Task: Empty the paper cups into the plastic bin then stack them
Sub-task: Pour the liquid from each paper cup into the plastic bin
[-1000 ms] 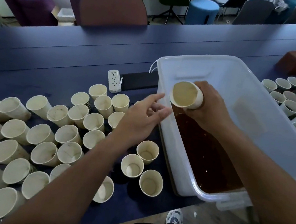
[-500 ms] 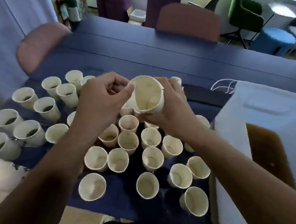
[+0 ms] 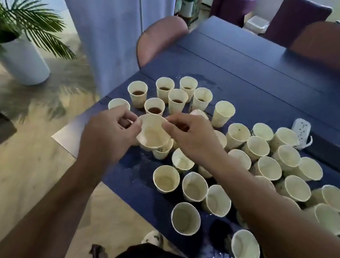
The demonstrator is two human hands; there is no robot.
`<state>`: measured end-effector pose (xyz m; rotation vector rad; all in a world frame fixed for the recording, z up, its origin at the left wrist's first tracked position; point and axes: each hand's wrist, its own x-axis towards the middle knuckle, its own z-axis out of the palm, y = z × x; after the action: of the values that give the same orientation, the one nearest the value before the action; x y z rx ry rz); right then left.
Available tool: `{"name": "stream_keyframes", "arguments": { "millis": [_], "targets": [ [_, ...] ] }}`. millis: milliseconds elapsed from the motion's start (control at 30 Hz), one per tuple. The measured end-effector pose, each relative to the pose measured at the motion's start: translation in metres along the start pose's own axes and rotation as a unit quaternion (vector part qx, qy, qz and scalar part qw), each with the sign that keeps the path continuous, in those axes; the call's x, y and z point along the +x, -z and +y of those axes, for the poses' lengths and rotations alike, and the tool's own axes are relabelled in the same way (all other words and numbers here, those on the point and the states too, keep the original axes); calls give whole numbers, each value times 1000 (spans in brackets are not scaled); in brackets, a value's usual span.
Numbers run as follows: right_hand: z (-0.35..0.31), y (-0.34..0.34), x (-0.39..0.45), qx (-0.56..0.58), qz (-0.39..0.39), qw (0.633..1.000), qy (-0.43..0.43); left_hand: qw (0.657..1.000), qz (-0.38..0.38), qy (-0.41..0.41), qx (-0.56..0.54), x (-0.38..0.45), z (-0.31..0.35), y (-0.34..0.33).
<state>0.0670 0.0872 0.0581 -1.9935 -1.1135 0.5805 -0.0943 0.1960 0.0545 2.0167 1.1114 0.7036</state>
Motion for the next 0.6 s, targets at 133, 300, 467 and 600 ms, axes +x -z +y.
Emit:
{"name": "stream_keyframes", "arguments": {
  "millis": [133,300,467,600],
  "targets": [
    [-3,-39,15,-69,-36,997,-5,999,9,26,-24,2,-37,13],
    [17,-75,22,-168,-113,978,-43,987,45,151,-9,16,-93,15],
    [32,-92,20,-244,-144,957,-55,967,-1,251,33,35,-134,7],
    [42,-107,23,-315,-178,931,-46,959,-48,273,55,51,-159,1]
  ]
}}
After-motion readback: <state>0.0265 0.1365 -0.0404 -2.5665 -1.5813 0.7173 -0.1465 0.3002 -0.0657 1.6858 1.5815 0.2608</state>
